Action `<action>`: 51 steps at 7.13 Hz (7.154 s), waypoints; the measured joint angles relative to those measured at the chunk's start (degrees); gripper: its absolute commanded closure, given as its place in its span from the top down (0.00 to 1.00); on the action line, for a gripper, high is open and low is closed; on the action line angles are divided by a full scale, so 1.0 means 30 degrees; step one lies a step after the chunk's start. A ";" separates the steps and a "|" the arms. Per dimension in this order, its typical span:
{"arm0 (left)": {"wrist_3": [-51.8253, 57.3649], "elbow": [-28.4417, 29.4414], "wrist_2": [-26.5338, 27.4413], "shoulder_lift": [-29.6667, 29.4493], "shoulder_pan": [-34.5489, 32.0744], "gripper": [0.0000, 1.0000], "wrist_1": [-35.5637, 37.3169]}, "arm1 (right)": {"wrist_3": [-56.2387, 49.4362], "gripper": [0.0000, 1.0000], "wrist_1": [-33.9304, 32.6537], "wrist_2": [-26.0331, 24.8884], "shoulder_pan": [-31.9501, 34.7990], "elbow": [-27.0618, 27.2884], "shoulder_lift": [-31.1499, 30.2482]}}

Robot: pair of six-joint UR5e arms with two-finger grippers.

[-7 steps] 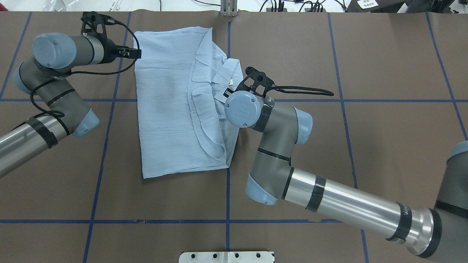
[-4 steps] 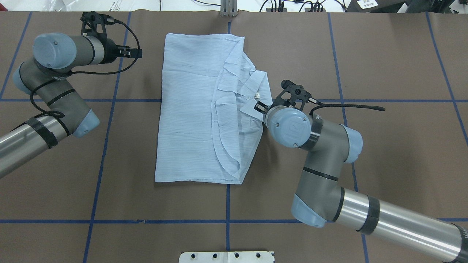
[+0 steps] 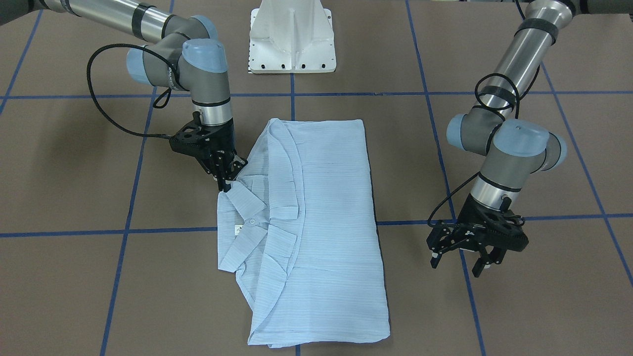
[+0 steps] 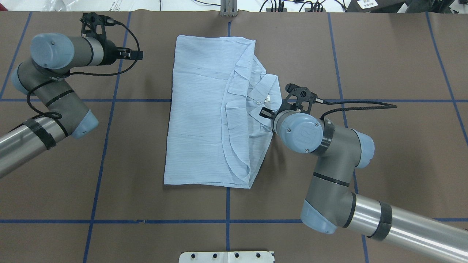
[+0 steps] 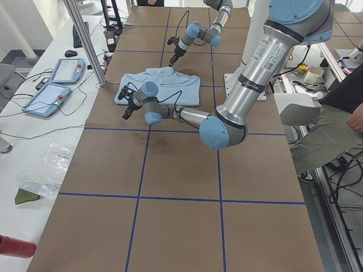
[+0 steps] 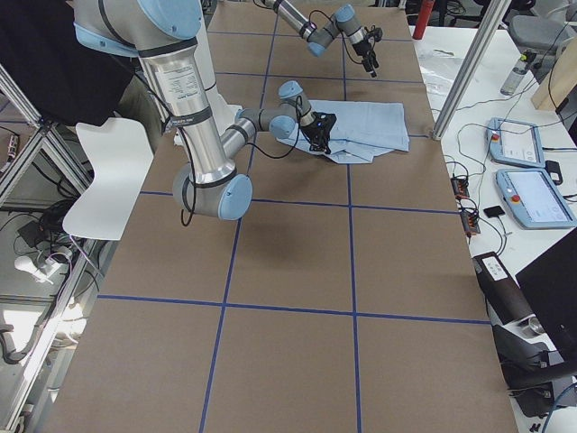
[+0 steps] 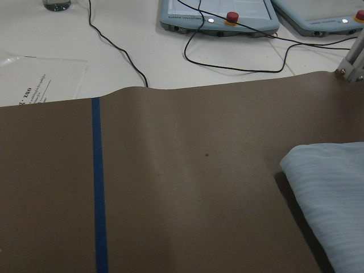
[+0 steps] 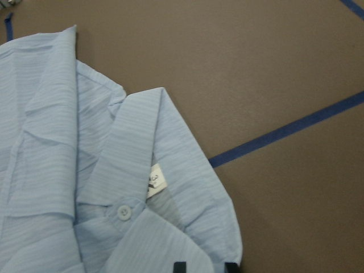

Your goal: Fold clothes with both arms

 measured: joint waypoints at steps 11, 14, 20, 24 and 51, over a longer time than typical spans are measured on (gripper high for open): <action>0.8356 -0.1986 -0.4658 0.4782 -0.2982 1.00 -0.0992 | -1.1400 1.00 -0.9078 0.2784 -0.0255 -1.0739 1.2030; 0.8312 -0.2010 -0.4660 0.4800 -0.2987 1.00 -0.1013 | -1.2398 1.00 -1.0461 0.2785 -0.0760 -1.1335 1.2085; 0.8298 -0.2127 -0.4689 0.4789 -0.2988 1.00 -0.1006 | -1.2463 1.00 -1.0646 0.2712 -0.0881 -1.1732 1.1910; 0.8282 -0.2156 -0.4792 0.4789 -0.2988 1.00 -0.1030 | -1.2468 1.00 -1.0788 0.2664 -0.0866 -1.1825 1.1837; -1.3546 -1.4277 0.2833 0.5566 1.0916 0.75 1.0561 | -0.3474 1.00 0.3048 0.4007 0.0531 0.6498 -0.5902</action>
